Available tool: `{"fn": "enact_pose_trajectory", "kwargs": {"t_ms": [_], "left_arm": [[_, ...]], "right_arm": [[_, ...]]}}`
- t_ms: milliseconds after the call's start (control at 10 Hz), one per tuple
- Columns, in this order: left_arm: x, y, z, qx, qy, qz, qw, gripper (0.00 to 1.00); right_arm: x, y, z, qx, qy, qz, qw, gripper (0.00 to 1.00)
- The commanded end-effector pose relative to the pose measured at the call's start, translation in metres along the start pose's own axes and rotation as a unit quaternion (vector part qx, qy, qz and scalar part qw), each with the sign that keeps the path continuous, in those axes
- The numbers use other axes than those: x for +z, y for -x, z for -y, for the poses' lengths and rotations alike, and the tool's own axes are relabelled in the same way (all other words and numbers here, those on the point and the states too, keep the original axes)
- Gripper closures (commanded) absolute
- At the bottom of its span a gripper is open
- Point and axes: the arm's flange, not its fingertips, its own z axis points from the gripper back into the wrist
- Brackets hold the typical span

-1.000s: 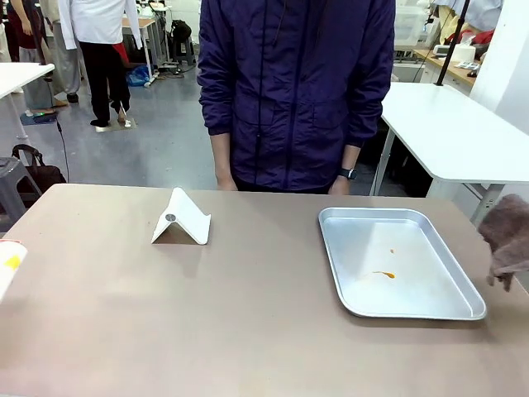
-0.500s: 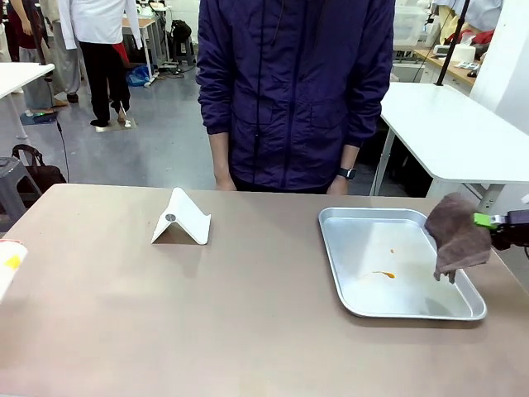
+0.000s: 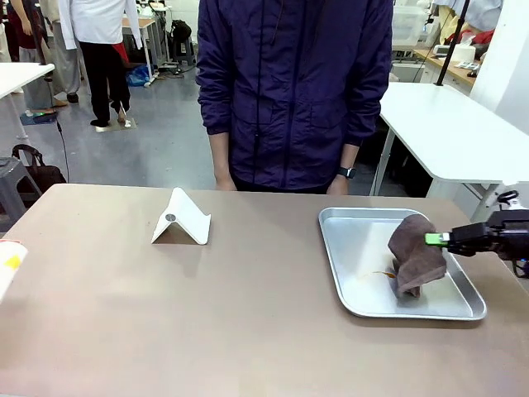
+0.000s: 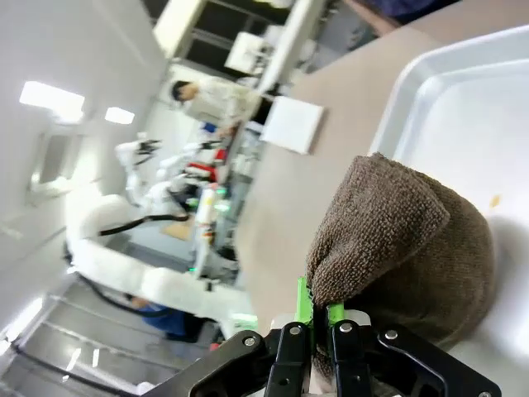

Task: Clean the surface of the table.
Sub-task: Clean the area not pointed to by the person.

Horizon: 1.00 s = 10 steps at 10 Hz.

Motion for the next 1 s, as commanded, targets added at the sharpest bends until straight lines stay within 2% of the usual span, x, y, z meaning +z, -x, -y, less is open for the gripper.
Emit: {"fn": "enact_pose_trajectory", "kwargs": {"t_ms": [0,200,600,900], "left_arm": [[-0.002,0.001,0.004,0.007,0.000,0.003,1.000,0.78],[-0.002,0.001,0.004,0.007,0.000,0.003,1.000,0.78],[-0.002,0.001,0.004,0.007,0.000,0.003,1.000,0.78],[-0.002,0.001,0.004,0.007,0.000,0.003,1.000,0.78]], "right_arm": [[-0.029,-0.009,0.004,0.017,0.067,0.004,0.998,0.93],[-0.040,-0.022,0.019,0.008,0.131,0.017,0.991,0.93],[-0.048,-0.026,0.034,0.012,0.185,0.000,0.983,0.93],[-0.063,-0.022,0.040,0.048,0.234,-0.029,0.971,0.93]]}}
